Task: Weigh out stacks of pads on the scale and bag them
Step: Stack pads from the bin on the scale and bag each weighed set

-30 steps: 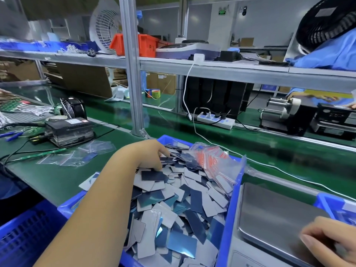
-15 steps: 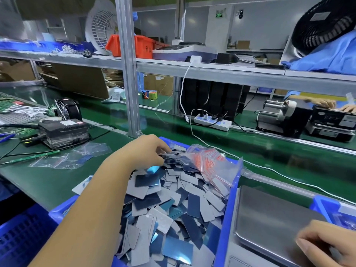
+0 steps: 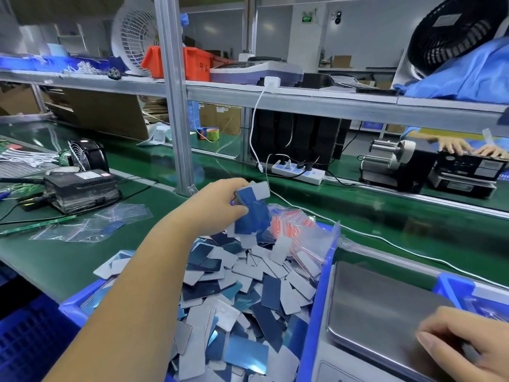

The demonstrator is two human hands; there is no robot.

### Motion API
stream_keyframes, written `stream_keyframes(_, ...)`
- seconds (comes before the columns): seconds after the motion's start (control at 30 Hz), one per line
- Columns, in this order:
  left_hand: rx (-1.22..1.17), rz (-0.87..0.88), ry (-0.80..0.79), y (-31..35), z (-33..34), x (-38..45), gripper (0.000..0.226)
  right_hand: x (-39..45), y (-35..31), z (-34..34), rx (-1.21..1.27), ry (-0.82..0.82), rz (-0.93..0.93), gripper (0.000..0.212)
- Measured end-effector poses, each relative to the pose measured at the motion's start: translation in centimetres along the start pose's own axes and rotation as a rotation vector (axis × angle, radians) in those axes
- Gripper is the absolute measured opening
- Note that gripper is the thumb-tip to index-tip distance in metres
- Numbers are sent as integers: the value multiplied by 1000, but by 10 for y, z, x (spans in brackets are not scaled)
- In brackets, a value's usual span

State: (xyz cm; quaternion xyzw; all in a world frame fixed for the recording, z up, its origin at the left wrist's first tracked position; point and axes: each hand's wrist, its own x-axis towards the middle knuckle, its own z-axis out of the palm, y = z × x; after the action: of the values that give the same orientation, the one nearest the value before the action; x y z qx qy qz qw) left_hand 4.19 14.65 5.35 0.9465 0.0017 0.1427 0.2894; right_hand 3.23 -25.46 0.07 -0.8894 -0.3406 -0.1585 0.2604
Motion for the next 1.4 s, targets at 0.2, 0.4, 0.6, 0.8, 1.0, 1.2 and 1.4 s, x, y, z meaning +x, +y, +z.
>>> stream_keyframes(0.2,-185,-52,39,11,7,1,23,2,-3,-4,-16,10,-38,6)
stream_keyframes(0.4,-311,-37,-100,51,34,0,41,0,0,-4,12,-35,17,19)
stream_keyframes(0.6,-679,21,-282,109,68,-2,28,2,19,-6,63,104,223,28)
stream_keyframes(0.8,-556,-2,-458,147,131,-2,37,3,52,-11,202,243,523,22)
stream_keyframes(1.0,-364,36,-462,148,151,-2,34,3,55,5,219,97,499,15)
stream_keyframes(1.2,-262,73,-455,139,154,-10,19,2,50,10,181,-9,386,11)
stream_keyframes(1.4,-55,178,-366,135,160,-14,19,-1,55,10,217,19,430,9)
